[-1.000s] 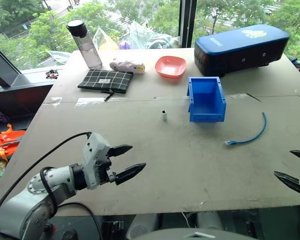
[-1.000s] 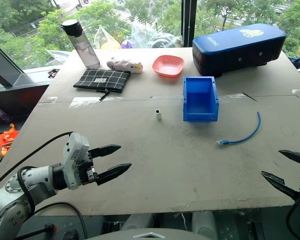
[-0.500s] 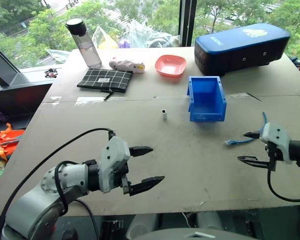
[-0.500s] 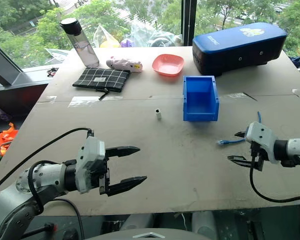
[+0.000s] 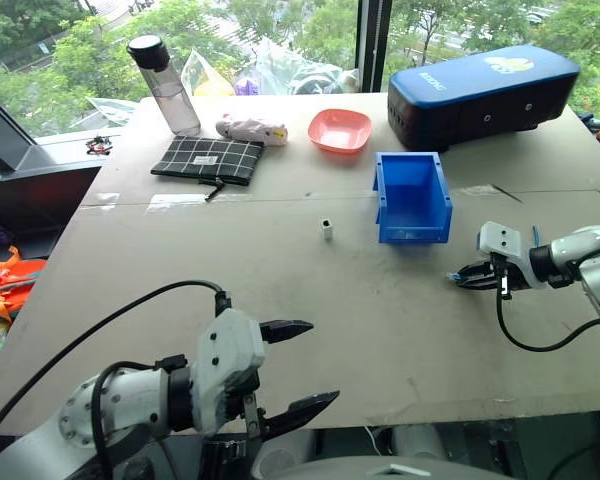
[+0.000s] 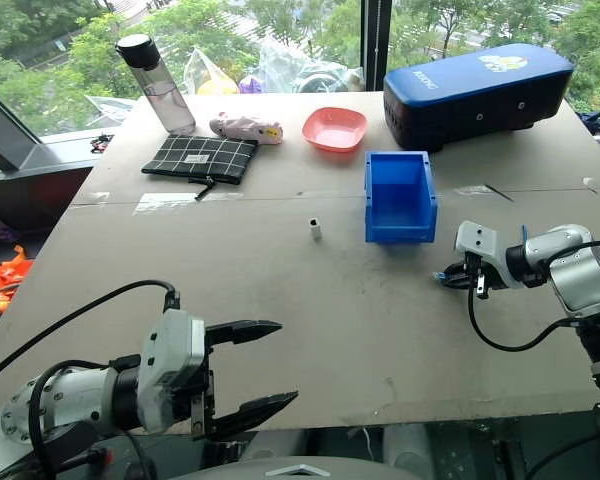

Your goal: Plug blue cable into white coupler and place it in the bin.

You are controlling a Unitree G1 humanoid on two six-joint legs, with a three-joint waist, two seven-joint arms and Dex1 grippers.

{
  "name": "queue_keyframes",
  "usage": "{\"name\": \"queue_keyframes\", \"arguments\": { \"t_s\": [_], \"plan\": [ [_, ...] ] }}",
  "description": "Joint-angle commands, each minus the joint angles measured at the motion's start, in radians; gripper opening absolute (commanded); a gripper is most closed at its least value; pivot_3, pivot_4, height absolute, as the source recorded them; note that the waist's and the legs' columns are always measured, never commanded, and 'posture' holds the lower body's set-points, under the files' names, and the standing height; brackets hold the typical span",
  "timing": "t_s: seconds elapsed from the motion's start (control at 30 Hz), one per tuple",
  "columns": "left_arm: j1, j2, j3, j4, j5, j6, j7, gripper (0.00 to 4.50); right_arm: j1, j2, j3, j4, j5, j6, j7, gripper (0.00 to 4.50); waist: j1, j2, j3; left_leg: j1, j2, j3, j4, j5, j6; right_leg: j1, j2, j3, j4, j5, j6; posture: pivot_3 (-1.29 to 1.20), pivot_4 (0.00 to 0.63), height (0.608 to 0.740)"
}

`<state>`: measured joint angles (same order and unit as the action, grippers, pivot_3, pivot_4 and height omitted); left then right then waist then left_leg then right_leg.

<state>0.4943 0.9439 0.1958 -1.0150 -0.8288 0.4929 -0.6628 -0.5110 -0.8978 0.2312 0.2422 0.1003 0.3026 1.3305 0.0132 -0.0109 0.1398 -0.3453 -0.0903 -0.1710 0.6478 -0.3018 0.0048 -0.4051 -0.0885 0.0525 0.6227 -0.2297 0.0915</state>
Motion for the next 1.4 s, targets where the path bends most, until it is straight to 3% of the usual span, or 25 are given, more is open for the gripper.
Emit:
{"name": "queue_keyframes", "arguments": {
  "t_s": [0.03, 0.3, 0.57, 0.6, 0.67, 0.73, 0.83, 1.0, 1.17, 1.4],
  "plan": [
    [0.068, 0.034, -0.005, -0.032, -0.006, -0.133, 0.055, 4.50, 0.025, 0.010, 0.017, -0.060, 0.012, 0.005, 0.040, 0.08, 0.000, 0.000, 0.000, 0.000, 0.000, 0.000, 0.000, 0.000, 0.000, 0.000, 0.000, 0.000, 0.000, 0.000, 0.000, 0.00, 0.150, 0.737],
    [0.126, 0.095, 0.009, -0.032, 0.028, -0.222, 0.109, 4.50, -0.006, 0.139, 0.121, -0.328, 0.002, 0.127, -0.004, 0.08, -0.004, 0.003, 0.002, 0.000, 0.005, 0.002, 0.000, -0.002, -0.001, 0.000, 0.004, 0.000, 0.000, 0.000, -0.001, 0.00, 0.150, 0.737],
    [-0.054, 0.088, 0.001, 0.010, 0.107, -0.144, 0.110, 4.50, -0.125, 0.257, 0.264, -0.239, -0.130, 0.159, -0.079, 0.08, 0.003, 0.002, 0.001, -0.001, 0.003, 0.000, 0.000, -0.001, -0.002, -0.001, 0.003, -0.002, 0.000, 0.001, -0.001, 0.00, 0.150, 0.737],
    [-0.106, 0.078, -0.023, 0.035, 0.113, -0.139, 0.103, 4.50, -0.125, 0.257, 0.265, -0.234, -0.130, 0.154, -0.075, 0.83, 0.002, 0.002, 0.002, 0.000, 0.003, 0.000, 0.000, -0.001, -0.002, 0.000, 0.003, -0.002, -0.001, 0.001, -0.001, 0.00, 0.150, 0.737],
    [-0.216, 0.054, -0.086, 0.084, 0.129, -0.124, 0.074, 4.50, -0.110, 0.241, 0.250, -0.247, -0.118, 0.148, -0.068, 1.58, 0.000, 0.002, 0.001, 0.000, 0.003, 0.000, 0.000, -0.001, -0.002, 0.000, 0.004, -0.002, 0.000, 0.001, -0.001, 0.00, 0.150, 0.737],
    [-0.303, 0.034, -0.146, 0.129, 0.132, -0.096, 0.041, 4.50, -0.084, 0.222, 0.214, -0.285, -0.104, 0.137, -0.081, 2.58, 0.003, 0.002, 0.001, 0.000, 0.003, -0.001, 0.000, -0.001, -0.002, 0.000, 0.004, -0.002, 0.000, 0.001, -0.002, 0.00, 0.150, 0.737],
    [-0.455, 0.012, -0.279, 0.221, 0.180, -0.043, -0.034, 4.50, 0.026, 0.183, 0.061, -0.452, 0.015, 0.187, -0.098, 3.94, 0.006, 0.002, 0.001, -0.001, 0.003, -0.002, 0.000, -0.001, -0.002, -0.001, 0.003, -0.004, -0.001, 0.001, -0.001, 0.00, 0.150, 0.737],
    [-0.754, -0.157, -0.482, 0.395, 0.271, 0.063, -0.052, 4.50, 0.362, 0.149, -0.259, -0.771, 0.213, 0.241, -0.165, 3.94, 0.018, 0.001, 0.001, -0.004, 0.003, -0.003, 0.001, -0.001, -0.002, -0.002, 0.003, -0.006, -0.001, 0.001, -0.001, 0.00, 0.150, 0.737],
    [-1.000, -0.314, -0.627, 0.621, 0.374, 0.109, -0.131, 4.50, 0.749, 0.237, -0.554, -1.027, 0.333, 0.210, -0.268, 3.94, 0.020, -0.001, -0.001, -0.003, 0.003, -0.003, 0.003, -0.001, -0.002, -0.001, 0.003, -0.006, 0.002, 0.001, -0.001, 0.00, 0.150, 0.737],
    [-1.089, -0.365, -0.684, 0.837, 0.491, 0.072, -0.226, 4.50, 1.031, 0.322, -0.657, -1.191, 0.323, 0.166, -0.403, 3.94, -0.003, -0.001, -0.001, 0.000, 0.005, -0.002, 0.002, -0.001, -0.002, -0.001, 0.006, -0.002, 0.004, 0.001, 0.000, 0.00, 0.150, 0.737]
  ]
}}
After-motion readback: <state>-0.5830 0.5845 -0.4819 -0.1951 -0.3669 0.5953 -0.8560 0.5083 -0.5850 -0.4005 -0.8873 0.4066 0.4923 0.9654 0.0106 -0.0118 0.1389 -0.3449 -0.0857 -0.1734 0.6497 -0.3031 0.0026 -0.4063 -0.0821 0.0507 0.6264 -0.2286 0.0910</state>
